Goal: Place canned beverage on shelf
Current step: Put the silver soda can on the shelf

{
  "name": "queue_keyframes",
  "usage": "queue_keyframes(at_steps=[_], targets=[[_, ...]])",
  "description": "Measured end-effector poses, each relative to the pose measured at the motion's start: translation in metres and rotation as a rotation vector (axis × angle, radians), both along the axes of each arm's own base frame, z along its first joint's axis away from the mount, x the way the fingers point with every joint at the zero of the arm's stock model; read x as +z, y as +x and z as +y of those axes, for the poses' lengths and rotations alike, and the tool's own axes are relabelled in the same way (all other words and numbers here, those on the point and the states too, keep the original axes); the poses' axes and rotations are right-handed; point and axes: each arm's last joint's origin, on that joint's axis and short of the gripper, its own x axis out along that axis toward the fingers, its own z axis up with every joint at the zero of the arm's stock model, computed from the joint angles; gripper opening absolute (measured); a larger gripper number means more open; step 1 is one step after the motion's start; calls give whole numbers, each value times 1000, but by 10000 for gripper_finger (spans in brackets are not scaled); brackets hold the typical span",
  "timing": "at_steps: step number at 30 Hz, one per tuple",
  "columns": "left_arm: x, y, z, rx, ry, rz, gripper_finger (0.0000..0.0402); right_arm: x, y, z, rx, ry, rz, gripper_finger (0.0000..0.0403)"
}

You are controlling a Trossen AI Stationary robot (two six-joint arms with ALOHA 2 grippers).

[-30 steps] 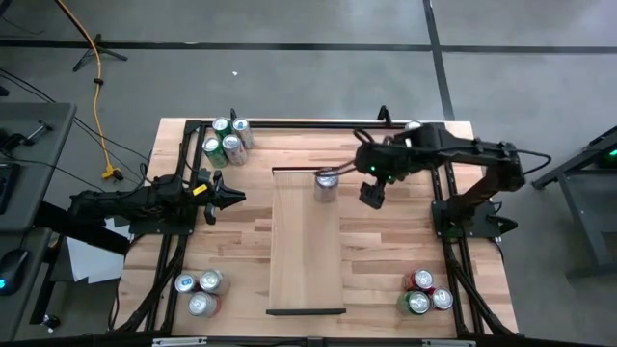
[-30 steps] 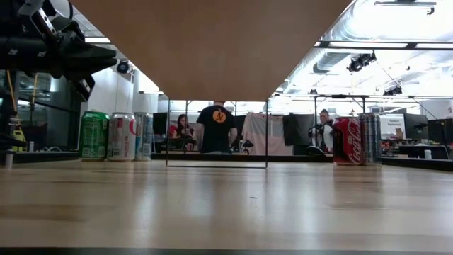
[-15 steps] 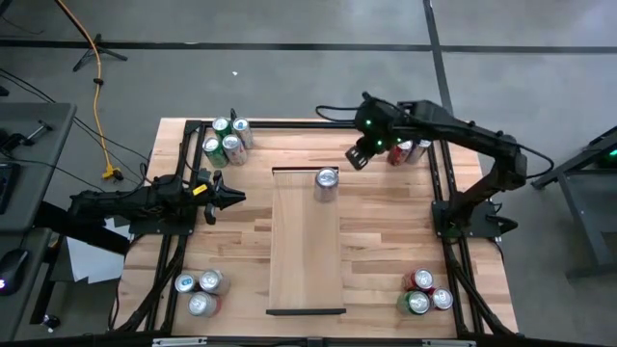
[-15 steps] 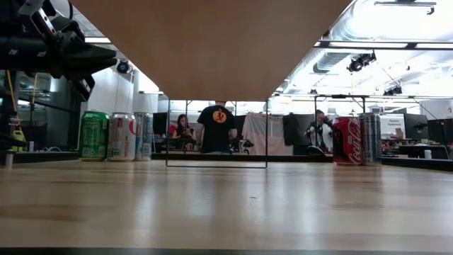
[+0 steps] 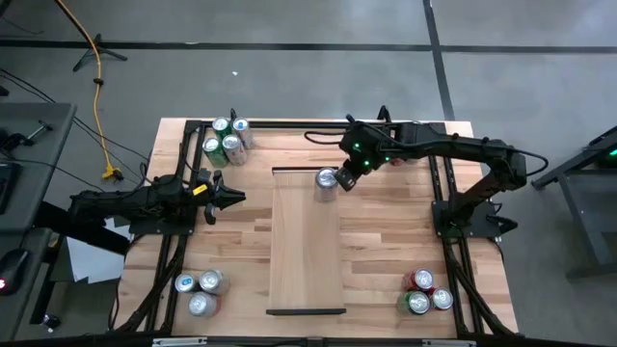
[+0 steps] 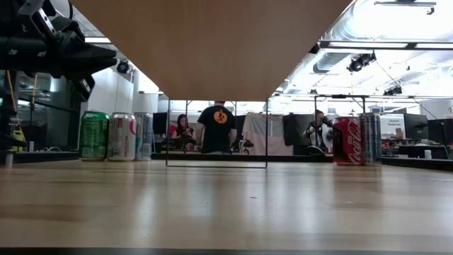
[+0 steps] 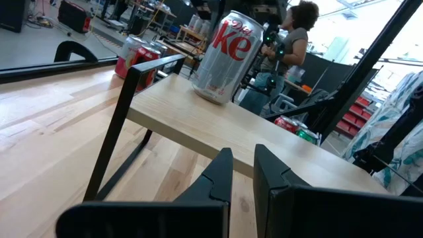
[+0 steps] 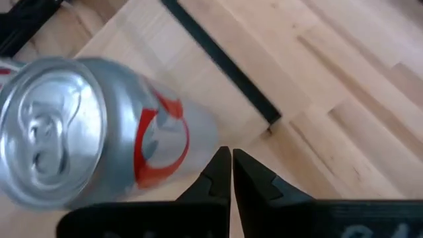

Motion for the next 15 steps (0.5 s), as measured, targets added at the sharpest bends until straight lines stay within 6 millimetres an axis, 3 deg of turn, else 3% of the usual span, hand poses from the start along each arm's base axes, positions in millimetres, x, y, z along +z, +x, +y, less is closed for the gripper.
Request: queue_keyframes(at_steps=[15], targets=[[0, 0, 0, 0, 0, 1, 1, -6, 28, 10, 28, 64, -132, 0]])
